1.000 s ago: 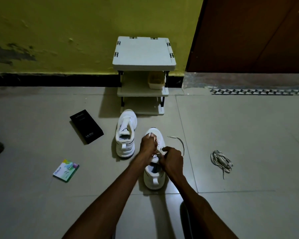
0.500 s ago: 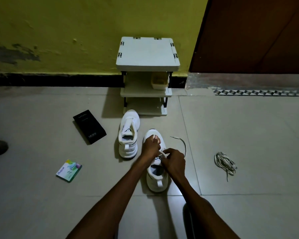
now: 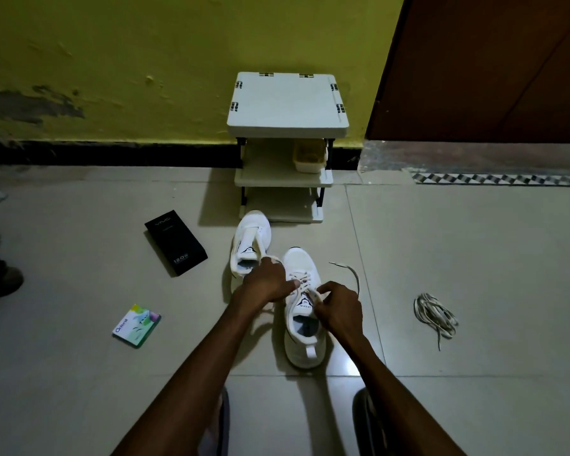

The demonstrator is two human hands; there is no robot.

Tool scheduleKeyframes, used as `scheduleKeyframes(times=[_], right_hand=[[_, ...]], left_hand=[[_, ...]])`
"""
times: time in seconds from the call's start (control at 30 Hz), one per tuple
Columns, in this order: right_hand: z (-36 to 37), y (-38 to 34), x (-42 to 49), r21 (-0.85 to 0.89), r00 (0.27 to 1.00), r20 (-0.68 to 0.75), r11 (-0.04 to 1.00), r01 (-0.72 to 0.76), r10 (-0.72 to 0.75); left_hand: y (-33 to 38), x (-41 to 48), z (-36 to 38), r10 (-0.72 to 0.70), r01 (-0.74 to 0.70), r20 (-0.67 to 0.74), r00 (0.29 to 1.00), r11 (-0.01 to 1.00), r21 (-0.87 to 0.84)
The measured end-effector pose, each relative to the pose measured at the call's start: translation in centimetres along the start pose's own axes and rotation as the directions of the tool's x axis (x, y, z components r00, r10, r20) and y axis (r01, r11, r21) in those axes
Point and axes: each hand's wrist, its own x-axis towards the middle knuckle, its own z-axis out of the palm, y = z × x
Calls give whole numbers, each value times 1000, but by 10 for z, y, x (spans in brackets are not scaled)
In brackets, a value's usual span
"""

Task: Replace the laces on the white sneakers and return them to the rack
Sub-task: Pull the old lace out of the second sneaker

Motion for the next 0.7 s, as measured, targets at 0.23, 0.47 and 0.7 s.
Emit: scheduleKeyframes(times=[0.23, 0.47, 0.7], right_hand=[[-2, -8, 7, -185, 991, 3, 974, 131, -132], [-2, -4, 10, -151, 989, 5, 978, 146, -147], [-11, -3, 12, 78, 1000, -19, 997, 23, -21]], left_hand=[[18, -11, -19, -67, 128, -415, 908, 984, 121], [15, -9, -46, -74, 174, -444, 893, 966, 190], [24, 11, 0, 155, -132, -237, 959, 985, 113]])
